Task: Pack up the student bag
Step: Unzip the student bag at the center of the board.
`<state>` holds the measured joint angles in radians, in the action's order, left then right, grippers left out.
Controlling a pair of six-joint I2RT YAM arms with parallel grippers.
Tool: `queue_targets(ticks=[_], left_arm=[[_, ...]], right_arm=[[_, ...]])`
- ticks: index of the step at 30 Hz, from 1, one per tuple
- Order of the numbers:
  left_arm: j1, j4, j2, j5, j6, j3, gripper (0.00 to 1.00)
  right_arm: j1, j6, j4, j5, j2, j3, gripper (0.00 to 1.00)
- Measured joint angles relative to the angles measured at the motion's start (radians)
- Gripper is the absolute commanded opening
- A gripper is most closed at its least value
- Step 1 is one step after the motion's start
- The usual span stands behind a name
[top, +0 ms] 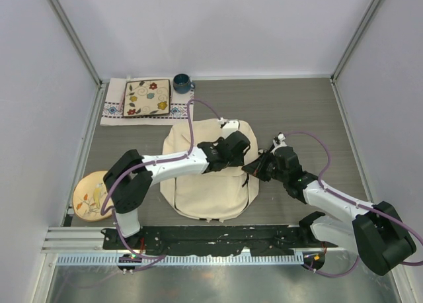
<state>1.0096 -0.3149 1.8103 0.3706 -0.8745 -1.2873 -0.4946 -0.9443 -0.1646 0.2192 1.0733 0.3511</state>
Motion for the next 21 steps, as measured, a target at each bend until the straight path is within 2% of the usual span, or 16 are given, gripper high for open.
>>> queue_targets(ticks=[7, 14, 21], left_arm=[[0.007, 0.007, 0.001, -0.005, 0.043, -0.001, 0.42], [0.011, -0.016, 0.024, 0.007, 0.067, -0.027, 0.31], [0.021, -0.083, 0.074, 0.038, 0.1, -0.1, 0.31]], right_arm=[[-0.001, 0.0, 0.0, -0.001, 0.0, 0.0, 0.01], [-0.001, 0.0, 0.0, -0.002, 0.0, 0.0, 0.01], [-0.002, 0.001, 0.0, -0.006, 0.0, 0.0, 0.01]])
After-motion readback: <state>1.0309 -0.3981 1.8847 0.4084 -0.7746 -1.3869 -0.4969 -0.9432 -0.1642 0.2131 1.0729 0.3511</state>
